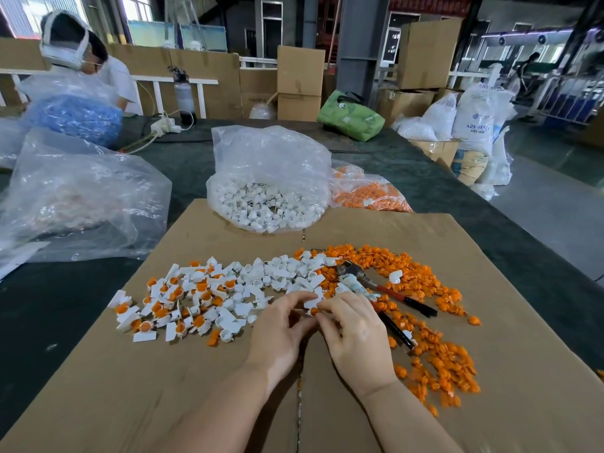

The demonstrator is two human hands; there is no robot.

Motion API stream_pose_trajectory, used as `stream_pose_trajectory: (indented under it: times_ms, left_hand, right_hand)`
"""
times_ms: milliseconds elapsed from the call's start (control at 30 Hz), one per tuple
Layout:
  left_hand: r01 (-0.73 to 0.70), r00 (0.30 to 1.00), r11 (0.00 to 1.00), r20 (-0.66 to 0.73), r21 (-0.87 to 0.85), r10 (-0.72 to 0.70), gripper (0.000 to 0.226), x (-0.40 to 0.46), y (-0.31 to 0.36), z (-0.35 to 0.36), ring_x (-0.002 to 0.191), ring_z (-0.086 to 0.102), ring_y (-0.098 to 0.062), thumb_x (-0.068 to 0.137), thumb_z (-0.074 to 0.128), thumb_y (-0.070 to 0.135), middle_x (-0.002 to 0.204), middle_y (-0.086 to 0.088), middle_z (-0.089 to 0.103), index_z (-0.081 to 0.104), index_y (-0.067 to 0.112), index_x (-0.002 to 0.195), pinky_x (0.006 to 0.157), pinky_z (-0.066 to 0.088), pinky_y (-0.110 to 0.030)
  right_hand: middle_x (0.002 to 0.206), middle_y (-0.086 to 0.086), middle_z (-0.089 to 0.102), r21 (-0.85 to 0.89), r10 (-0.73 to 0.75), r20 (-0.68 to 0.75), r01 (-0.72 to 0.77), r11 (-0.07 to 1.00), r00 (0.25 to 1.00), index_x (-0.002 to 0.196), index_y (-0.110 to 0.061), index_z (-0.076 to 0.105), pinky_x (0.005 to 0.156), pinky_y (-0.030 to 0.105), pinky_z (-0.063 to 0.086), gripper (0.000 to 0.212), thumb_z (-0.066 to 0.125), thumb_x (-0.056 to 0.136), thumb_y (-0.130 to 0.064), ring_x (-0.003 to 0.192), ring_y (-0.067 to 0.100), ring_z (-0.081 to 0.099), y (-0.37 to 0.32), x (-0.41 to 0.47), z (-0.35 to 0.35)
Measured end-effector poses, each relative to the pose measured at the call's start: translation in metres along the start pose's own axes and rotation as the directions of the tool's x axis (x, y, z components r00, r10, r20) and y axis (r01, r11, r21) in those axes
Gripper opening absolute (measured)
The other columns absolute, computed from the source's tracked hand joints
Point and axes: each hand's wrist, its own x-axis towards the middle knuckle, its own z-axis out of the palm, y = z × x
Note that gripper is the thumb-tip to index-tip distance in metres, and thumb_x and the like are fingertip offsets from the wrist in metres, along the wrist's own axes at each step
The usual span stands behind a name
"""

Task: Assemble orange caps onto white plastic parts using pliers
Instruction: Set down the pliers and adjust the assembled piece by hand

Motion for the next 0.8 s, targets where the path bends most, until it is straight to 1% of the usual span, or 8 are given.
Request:
stream_pose_trajectory:
  times_ms: [67, 133, 233, 367, 467, 567, 667, 800]
  left_hand:
    - [0.0, 1.0, 1.0, 0.006, -0.012, 0.0, 0.028, -0.0004, 0.0003, 0.0004, 0.085, 0.059, -0.003, 0.084, 0.069, 0.018, 0.096, 0.008, 0.065, 0.062, 0.034, 0.106, 0.073, 0.042, -0.005]
    - [-0.012, 1.0, 1.0, 0.008, -0.001, 0.012, 0.03, -0.0008, 0.0002, 0.0011, 0.087, 0.057, 0.0, 0.084, 0.069, 0.015, 0.1, 0.012, 0.065, 0.061, 0.036, 0.104, 0.073, 0.04, -0.002]
    - [-0.044, 0.999, 0.997, -0.001, 0.058, 0.044, 0.031, -0.0016, 0.0001, 0.0025, 0.093, 0.054, 0.006, 0.084, 0.068, 0.013, 0.104, 0.016, 0.063, 0.064, 0.029, 0.111, 0.077, 0.035, 0.003]
    - [-0.136, 0.99, 0.98, -0.005, 0.148, 0.138, 0.03, -0.0044, 0.0019, 0.003, 0.085, 0.047, 0.022, 0.084, 0.068, 0.012, 0.099, 0.021, 0.06, 0.067, 0.025, 0.112, 0.076, 0.032, 0.005]
    - [-0.191, 0.981, 0.962, -0.008, 0.194, 0.196, 0.031, -0.0056, 0.0033, 0.0036, 0.082, 0.042, 0.027, 0.083, 0.067, 0.01, 0.095, 0.023, 0.055, 0.068, 0.024, 0.111, 0.075, 0.028, 0.007]
    - [-0.211, 0.977, 0.957, 0.004, 0.2, 0.215, 0.033, -0.0059, 0.0039, 0.0035, 0.081, 0.043, 0.026, 0.083, 0.067, 0.007, 0.093, 0.024, 0.053, 0.068, 0.023, 0.111, 0.076, 0.029, 0.006]
    - [-0.172, 0.985, 0.97, 0.0, 0.173, 0.175, 0.031, -0.0054, 0.0028, 0.0029, 0.084, 0.047, 0.02, 0.083, 0.067, 0.007, 0.095, 0.022, 0.055, 0.068, 0.022, 0.111, 0.077, 0.031, 0.005]
    - [-0.051, 0.998, 0.997, -0.039, 0.052, 0.053, 0.027, -0.0038, 0.001, 0.0025, 0.095, 0.056, 0.004, 0.083, 0.071, 0.016, 0.102, 0.014, 0.063, 0.066, 0.025, 0.108, 0.078, 0.035, 0.003]
  right_hand:
    - [0.081, 0.0, 0.063, -0.011, -0.012, 0.0, 0.012, 1.0, 1.0, 0.08, -0.01, 0.069, 0.068, 0.028, 0.051, 0.015, 0.077, 0.072, -0.001, 0.075, 0.019, 0.059, -0.0005, 0.0001, -0.0001]
    - [0.08, 0.001, 0.063, -0.025, -0.033, 0.012, 0.033, 0.999, 0.999, 0.079, -0.01, 0.069, 0.068, 0.029, 0.051, 0.013, 0.077, 0.073, -0.001, 0.074, 0.02, 0.059, -0.0012, 0.0003, -0.0001]
    - [0.078, 0.001, 0.063, -0.052, -0.06, 0.037, 0.062, 0.997, 0.998, 0.077, -0.011, 0.069, 0.065, 0.029, 0.051, 0.012, 0.077, 0.073, -0.002, 0.072, 0.02, 0.059, -0.0027, 0.0009, -0.0003]
    - [0.071, 0.003, 0.059, -0.081, -0.062, 0.07, 0.068, 0.994, 0.996, 0.071, -0.008, 0.065, 0.059, 0.031, 0.051, 0.015, 0.078, 0.071, -0.002, 0.066, 0.021, 0.056, -0.0043, 0.0013, 0.0011]
    - [0.068, 0.003, 0.058, -0.091, -0.064, 0.064, 0.07, 0.993, 0.996, 0.068, -0.007, 0.062, 0.058, 0.028, 0.048, 0.018, 0.079, 0.069, -0.003, 0.063, 0.021, 0.054, -0.0049, 0.0004, 0.0018]
    - [0.067, 0.003, 0.057, -0.09, -0.039, 0.044, 0.043, 0.995, 0.998, 0.067, -0.007, 0.061, 0.056, 0.027, 0.047, 0.019, 0.08, 0.067, -0.003, 0.063, 0.021, 0.055, -0.0058, -0.0004, 0.0018]
    - [0.069, 0.002, 0.059, -0.081, -0.023, 0.047, 0.027, 0.996, 0.999, 0.068, -0.008, 0.063, 0.058, 0.027, 0.047, 0.018, 0.08, 0.068, -0.004, 0.065, 0.02, 0.056, -0.0058, -0.0007, 0.0014]
    - [0.077, 0.001, 0.064, 0.015, 0.043, 0.009, -0.043, 0.999, 0.999, 0.079, -0.009, 0.069, 0.072, 0.019, 0.044, 0.009, 0.074, 0.075, -0.002, 0.075, 0.018, 0.059, -0.0022, -0.001, -0.0005]
